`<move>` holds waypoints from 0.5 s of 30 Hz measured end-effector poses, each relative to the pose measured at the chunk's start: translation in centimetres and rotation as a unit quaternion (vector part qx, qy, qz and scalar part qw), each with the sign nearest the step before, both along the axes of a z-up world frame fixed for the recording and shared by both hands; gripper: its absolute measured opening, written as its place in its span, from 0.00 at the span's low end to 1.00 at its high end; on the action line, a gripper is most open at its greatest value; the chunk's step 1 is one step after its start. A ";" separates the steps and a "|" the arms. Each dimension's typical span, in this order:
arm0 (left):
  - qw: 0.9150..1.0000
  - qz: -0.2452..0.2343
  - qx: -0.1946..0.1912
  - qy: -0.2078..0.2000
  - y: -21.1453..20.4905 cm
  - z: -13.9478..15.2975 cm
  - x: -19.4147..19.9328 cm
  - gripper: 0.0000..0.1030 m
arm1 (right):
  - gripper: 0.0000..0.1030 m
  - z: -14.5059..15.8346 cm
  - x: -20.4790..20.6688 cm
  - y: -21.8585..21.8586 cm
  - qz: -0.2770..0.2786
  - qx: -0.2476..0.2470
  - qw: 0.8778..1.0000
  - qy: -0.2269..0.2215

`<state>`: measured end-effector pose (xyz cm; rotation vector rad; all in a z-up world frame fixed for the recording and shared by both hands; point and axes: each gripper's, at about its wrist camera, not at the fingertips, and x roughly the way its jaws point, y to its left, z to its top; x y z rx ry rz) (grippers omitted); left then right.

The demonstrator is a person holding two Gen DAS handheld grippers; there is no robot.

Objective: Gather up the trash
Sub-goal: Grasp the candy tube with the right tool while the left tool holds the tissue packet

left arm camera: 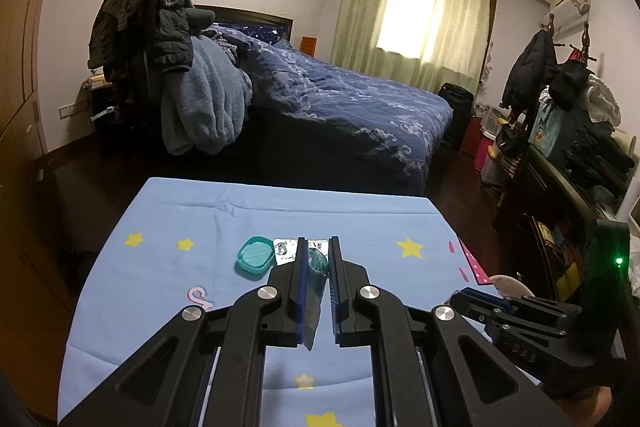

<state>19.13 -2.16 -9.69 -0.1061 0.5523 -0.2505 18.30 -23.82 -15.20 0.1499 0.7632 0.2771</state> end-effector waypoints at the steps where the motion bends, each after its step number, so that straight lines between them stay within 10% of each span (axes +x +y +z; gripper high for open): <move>1: 1.000 -0.002 0.000 -0.001 -0.2 0.1 0.0 0.10 | 0.12 0.1 -0.1 -0.1 0.000 0.000 1.000 -0.001; 15: 1.000 -0.029 0.007 -0.009 -3.7 1.1 -0.8 0.10 | 0.12 1.7 -2.5 -3.0 -0.015 0.010 1.000 -0.018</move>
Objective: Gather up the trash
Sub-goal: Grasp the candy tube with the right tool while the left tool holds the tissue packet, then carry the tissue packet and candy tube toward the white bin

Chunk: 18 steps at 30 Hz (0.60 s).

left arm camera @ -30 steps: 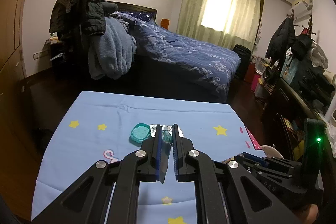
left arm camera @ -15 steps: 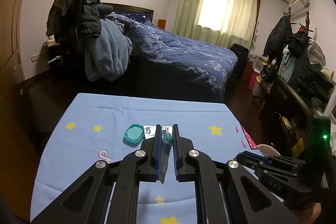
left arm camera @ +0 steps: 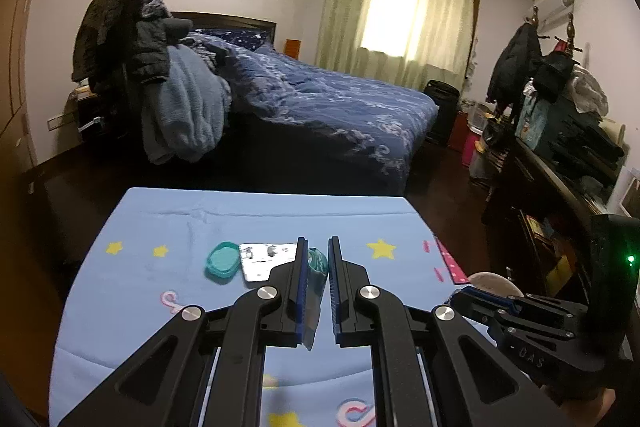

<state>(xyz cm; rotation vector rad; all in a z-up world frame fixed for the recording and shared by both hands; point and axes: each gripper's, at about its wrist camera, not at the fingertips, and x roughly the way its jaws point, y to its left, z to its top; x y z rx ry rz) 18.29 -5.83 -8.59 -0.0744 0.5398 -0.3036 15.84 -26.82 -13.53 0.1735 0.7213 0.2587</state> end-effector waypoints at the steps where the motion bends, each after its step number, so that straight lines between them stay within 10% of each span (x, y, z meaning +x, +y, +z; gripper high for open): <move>1: 1.000 -0.004 0.000 0.000 -0.3 0.1 0.0 0.10 | 0.12 0.1 -0.2 -0.4 -0.004 0.001 1.000 -0.001; 18: 0.990 -0.138 0.007 0.000 -13.7 0.2 0.1 0.10 | 0.12 -0.4 -3.8 -12.4 -0.121 0.014 0.992 -0.006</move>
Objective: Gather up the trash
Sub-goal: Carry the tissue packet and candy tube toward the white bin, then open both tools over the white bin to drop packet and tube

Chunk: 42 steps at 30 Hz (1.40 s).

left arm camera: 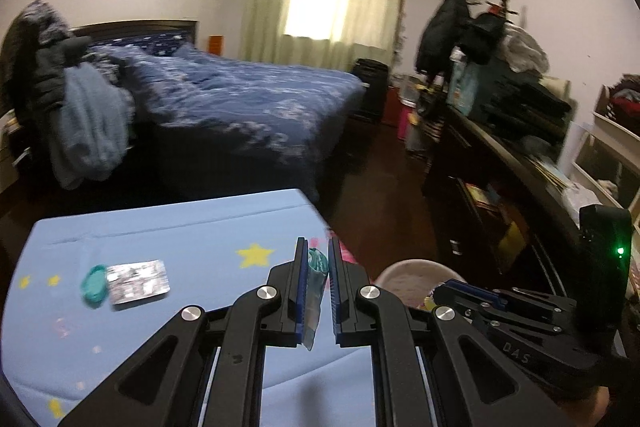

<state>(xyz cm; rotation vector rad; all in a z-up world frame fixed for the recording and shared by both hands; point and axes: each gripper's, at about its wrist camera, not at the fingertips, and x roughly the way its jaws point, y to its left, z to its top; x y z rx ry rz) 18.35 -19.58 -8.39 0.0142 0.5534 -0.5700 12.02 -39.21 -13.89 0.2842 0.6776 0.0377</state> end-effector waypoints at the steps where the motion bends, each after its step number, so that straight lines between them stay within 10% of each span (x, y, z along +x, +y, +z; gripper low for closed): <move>1: 1.000 -0.006 -0.001 0.001 -0.6 -0.1 0.1 0.10 | 0.12 -0.1 -0.2 -0.7 -0.006 0.000 1.000 0.000; 17: 0.991 -0.130 0.008 0.025 -13.4 -2.6 1.7 0.10 | 0.12 -2.6 -2.4 -12.5 -0.132 0.003 0.991 0.016; 35: 0.981 -0.171 0.041 0.082 -20.2 -8.0 3.5 0.11 | 0.15 -7.1 1.2 -15.7 -0.158 -0.007 0.986 0.053; 38: 0.979 -0.176 0.040 0.092 -20.5 -8.6 3.7 0.23 | 0.22 -7.3 1.6 -16.0 -0.159 -0.004 0.986 0.053; 42: 0.981 -0.170 0.032 0.091 -20.3 -8.6 3.8 0.68 | 0.42 -7.5 1.5 -16.3 -0.169 0.001 0.985 0.049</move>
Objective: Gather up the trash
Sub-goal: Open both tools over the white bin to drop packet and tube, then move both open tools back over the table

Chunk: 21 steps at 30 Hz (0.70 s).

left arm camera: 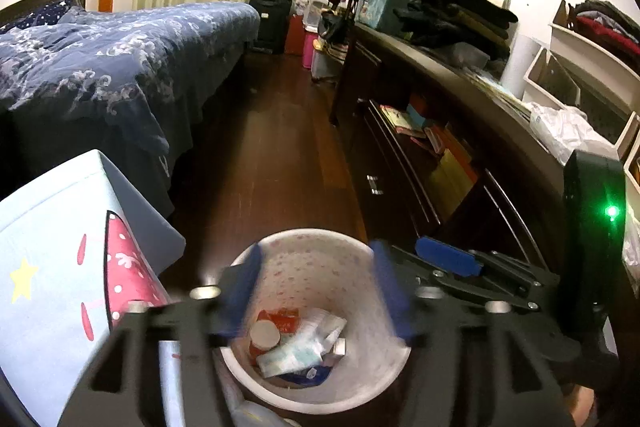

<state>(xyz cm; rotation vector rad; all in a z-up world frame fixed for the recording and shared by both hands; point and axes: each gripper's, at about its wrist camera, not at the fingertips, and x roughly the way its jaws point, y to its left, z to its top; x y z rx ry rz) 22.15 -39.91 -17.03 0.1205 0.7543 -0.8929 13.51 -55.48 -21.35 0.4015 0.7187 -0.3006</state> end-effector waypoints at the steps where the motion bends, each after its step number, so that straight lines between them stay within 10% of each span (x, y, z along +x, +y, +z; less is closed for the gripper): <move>1: 1.000 0.003 -0.004 -0.002 0.2 0.2 0.1 0.72 | 0.42 0.0 -0.1 0.0 -0.001 0.002 1.000 0.000; 12: 0.996 0.080 0.004 -0.050 4.7 2.4 0.2 0.80 | 0.42 0.8 -0.7 1.6 0.010 -0.004 1.000 -0.001; 21: 0.969 0.209 0.057 -0.117 13.3 4.3 0.3 0.86 | 0.50 3.4 1.0 10.2 0.096 -0.022 0.995 -0.014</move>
